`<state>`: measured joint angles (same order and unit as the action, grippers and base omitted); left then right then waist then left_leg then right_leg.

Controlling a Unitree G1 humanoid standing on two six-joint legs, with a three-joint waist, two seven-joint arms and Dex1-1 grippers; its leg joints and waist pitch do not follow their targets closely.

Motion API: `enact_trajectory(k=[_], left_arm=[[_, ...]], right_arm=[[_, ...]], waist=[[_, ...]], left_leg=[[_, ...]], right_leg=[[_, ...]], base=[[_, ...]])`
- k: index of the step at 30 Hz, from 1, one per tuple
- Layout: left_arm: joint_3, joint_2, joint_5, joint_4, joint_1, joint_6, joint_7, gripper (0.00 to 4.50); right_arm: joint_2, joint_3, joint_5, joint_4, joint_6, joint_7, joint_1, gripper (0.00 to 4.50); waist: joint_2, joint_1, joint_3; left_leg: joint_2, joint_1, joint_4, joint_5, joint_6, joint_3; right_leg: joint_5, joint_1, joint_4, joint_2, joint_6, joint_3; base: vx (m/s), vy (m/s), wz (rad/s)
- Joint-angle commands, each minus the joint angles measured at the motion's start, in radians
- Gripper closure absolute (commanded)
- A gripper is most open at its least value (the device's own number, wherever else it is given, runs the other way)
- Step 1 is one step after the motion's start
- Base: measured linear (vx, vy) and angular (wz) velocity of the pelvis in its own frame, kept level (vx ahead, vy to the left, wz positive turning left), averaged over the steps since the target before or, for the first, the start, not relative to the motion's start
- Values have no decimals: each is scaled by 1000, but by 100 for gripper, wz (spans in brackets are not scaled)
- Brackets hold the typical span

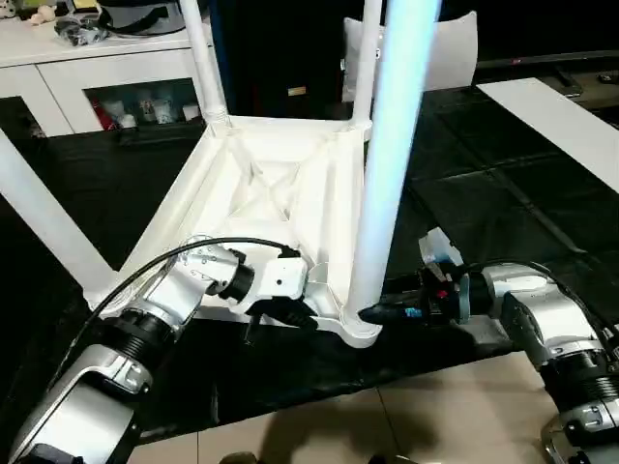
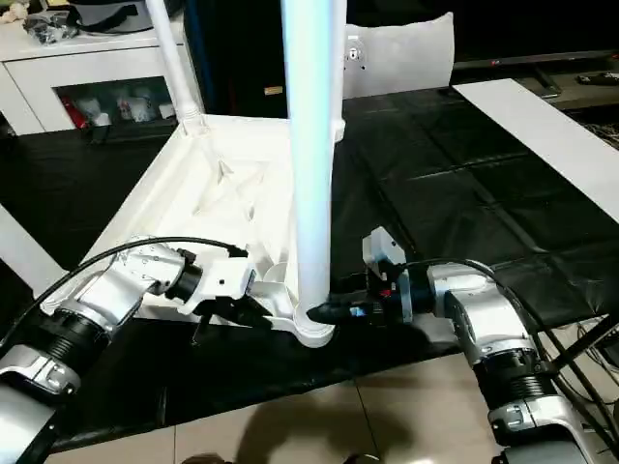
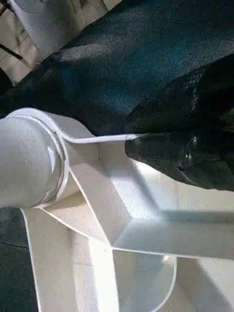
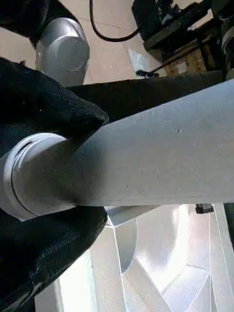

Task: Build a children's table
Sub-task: Rotate leg to tighten

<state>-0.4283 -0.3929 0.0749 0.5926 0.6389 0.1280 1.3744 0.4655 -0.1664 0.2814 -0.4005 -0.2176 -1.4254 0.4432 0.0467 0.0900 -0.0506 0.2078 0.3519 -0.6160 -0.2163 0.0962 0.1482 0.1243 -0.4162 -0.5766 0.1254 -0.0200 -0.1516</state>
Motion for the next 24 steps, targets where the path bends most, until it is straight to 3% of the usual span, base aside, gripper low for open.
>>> enact_trajectory(k=[1,2,3,5,6,8,10,11,12,13,14,15,16,18,19,20,21,24], left_arm=[[-11,26,-8,-39,-11,-40,-3,450],[-5,38,-1,-41,-9,-62,-38,450],[-4,41,2,-41,-9,-67,-47,450],[15,84,17,-48,-2,-153,-146,450],[21,96,15,-54,-2,-173,-167,450],[22,100,14,-56,-2,-177,-172,450],[35,179,12,-101,0,-313,-267,450],[35,193,16,-110,0,-335,-284,450],[34,207,21,-118,1,-357,-300,450],[32,224,29,-126,3,-379,-324,450],[31,237,36,-132,4,-397,-342,450],[32,251,44,-138,6,-415,-363,450],[37,271,51,-139,11,-434,-393,450],[43,301,62,-137,20,-458,-439,450],[45,311,77,-138,26,-471,-472,450],[45,312,79,-138,26,-472,-478,450],[50,311,81,-139,27,-475,-488,450],[59,307,82,-151,24,-489,-499,450]], right_arm=[[-27,-5,30,60,-47,37,-13,259],[-43,6,29,74,-79,89,-12,259],[-47,9,29,78,-87,103,-11,259],[-93,39,35,118,-171,234,-9,259],[-104,43,32,127,-183,263,-10,259],[-106,44,30,129,-184,270,-11,259],[-192,73,-14,118,-227,464,-3,259],[-210,79,-25,112,-235,507,0,259],[-228,87,-36,106,-243,551,4,259],[-253,97,-55,89,-248,616,14,259],[-271,104,-66,81,-253,666,21,259],[-289,113,-77,76,-261,719,28,259],[-312,123,-87,63,-259,774,40,259],[-348,136,-99,36,-240,853,61,259],[-374,153,-98,21,-222,888,73,259],[-377,156,-97,20,-219,891,75,259],[-377,158,-96,19,-208,881,76,259],[-371,157,-105,26,-195,863,73,189]], waist=[[-19,-6,74],[-14,-6,72],[-17,-8,71],[-15,-16,66],[-18,-20,64],[-20,-32,62],[-20,-56,61],[-13,-69,59],[-13,-69,59],[-7,-99,59],[-4,-111,59],[-1,-134,60],[4,-151,62],[5,-170,63],[4,-187,65],[1,-190,66],[-2,-195,67],[-5,-188,71]], left_leg=[[16,10,80,-164,-75,15],[17,10,81,-163,-72,13],[16,10,82,-168,-70,14],[10,6,82,-209,-51,14],[3,0,78,-227,-38,15],[-6,1,71,-253,-33,13],[-5,5,71,-280,-34,8],[-4,7,72,-295,-29,4],[-4,7,72,-295,-29,4],[-1,17,74,-335,-22,-7],[0,12,73,-357,-26,-9],[5,21,77,-381,-28,-18],[9,20,81,-398,-27,-24],[9,18,82,-411,-33,-27],[4,24,82,-407,-35,-29],[0,18,79,-401,-38,-26],[-4,20,76,-379,-47,-25],[2,35,77,-307,-70,-24]], right_leg=[[434,68,70,27,-129,49],[434,68,70,27,-128,49],[440,69,73,25,-123,48],[516,66,85,24,-94,42],[570,61,95,22,-70,35],[648,59,111,22,-25,21],[666,60,121,20,4,10],[664,61,124,21,6,1],[664,61,124,21,6,1],[669,75,134,20,32,-18],[666,74,141,22,37,-25],[637,89,138,26,37,-33],[605,90,138,29,26,-33],[575,90,138,31,7,-35],[550,90,133,35,-14,-33],[550,84,138,36,-22,-32],[549,83,136,38,-38,-31],[474,89,118,41,-79,-16]], base=[[0,0,0],[0,0,0],[0,0,0],[0,0,0],[0,0,0],[0,0,0],[0,0,0],[0,0,0],[0,0,0],[0,0,0],[0,0,0],[0,0,0],[0,0,0],[0,0,0],[0,0,0],[0,0,0],[0,0,0],[0,0,0]])
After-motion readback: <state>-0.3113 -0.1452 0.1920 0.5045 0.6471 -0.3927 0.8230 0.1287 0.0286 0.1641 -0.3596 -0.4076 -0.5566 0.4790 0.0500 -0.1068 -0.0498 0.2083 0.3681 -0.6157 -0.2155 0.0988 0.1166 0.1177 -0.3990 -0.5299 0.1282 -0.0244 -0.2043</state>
